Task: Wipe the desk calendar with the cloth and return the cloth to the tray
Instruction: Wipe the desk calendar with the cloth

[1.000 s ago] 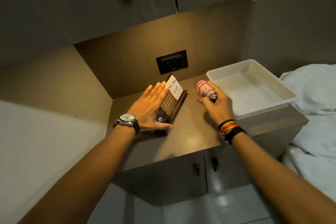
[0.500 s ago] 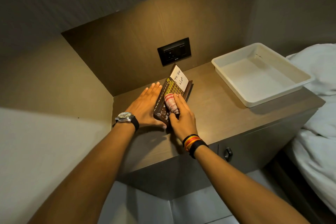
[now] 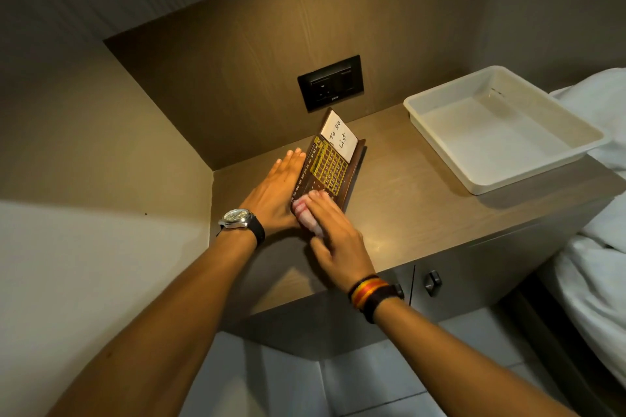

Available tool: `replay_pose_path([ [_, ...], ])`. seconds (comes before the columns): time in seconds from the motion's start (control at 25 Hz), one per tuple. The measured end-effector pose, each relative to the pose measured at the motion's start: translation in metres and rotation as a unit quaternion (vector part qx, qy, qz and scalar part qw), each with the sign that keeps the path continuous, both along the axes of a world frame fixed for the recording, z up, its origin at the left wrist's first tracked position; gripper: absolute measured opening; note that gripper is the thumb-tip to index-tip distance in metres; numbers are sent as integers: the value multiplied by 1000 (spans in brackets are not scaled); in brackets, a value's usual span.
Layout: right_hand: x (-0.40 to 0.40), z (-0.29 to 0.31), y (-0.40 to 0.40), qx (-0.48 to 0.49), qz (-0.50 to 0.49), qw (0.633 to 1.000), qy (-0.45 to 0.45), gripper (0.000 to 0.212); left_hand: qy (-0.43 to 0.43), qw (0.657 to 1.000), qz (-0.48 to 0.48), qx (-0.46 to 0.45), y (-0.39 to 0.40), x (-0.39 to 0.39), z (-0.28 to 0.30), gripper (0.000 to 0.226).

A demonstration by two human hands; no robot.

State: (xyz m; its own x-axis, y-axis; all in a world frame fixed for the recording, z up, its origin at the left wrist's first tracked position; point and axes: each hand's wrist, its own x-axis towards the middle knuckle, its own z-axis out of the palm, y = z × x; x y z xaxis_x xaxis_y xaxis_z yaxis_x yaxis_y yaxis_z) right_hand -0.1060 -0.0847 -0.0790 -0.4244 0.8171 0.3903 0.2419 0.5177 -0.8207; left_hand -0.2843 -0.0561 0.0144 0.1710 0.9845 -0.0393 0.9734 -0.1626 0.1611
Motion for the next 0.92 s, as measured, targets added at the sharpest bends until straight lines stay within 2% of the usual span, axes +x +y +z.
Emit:
replay_pose_path([
  [0.08, 12, -3, 13, -9, -25, 1000, -10, 71, 4, 1000, 1, 4, 0, 5, 0, 144],
  [0.2, -2, 19, 40, -100, -108, 988, 37, 67, 1, 1000, 7, 12, 5, 16, -1, 146],
  [0.28, -11, 23, 28, -64, -82, 994, 41, 70, -5, 1000, 13, 12, 4, 17, -2, 140],
  [0.4, 15, -7, 1, 25, 3, 1000, -7, 75, -5, 1000, 10, 14, 3, 14, -4, 136],
  [0.48, 24, -8, 21, 4, -30, 1000, -1, 69, 1, 1000, 10, 10, 5, 18, -3, 145],
  [0.6, 8, 13, 45, -99, -103, 989, 39, 66, 0, 1000, 22, 5, 8, 24, -4, 150],
  [0.64, 4, 14, 40, -99, -102, 989, 45, 67, -2, 1000, 26, 2, 8, 25, -4, 149],
  [0.8, 28, -14, 5, -4, -21, 1000, -11, 73, -2, 1000, 20, 12, 7, 24, -4, 144],
  [0.84, 33, -15, 14, 0, -26, 1000, -11, 71, 0, 1000, 20, 12, 8, 26, -3, 146],
  [0.92, 25, -2, 40, -52, -81, 995, 7, 64, -2, 1000, 25, 10, 9, 29, -2, 149],
])
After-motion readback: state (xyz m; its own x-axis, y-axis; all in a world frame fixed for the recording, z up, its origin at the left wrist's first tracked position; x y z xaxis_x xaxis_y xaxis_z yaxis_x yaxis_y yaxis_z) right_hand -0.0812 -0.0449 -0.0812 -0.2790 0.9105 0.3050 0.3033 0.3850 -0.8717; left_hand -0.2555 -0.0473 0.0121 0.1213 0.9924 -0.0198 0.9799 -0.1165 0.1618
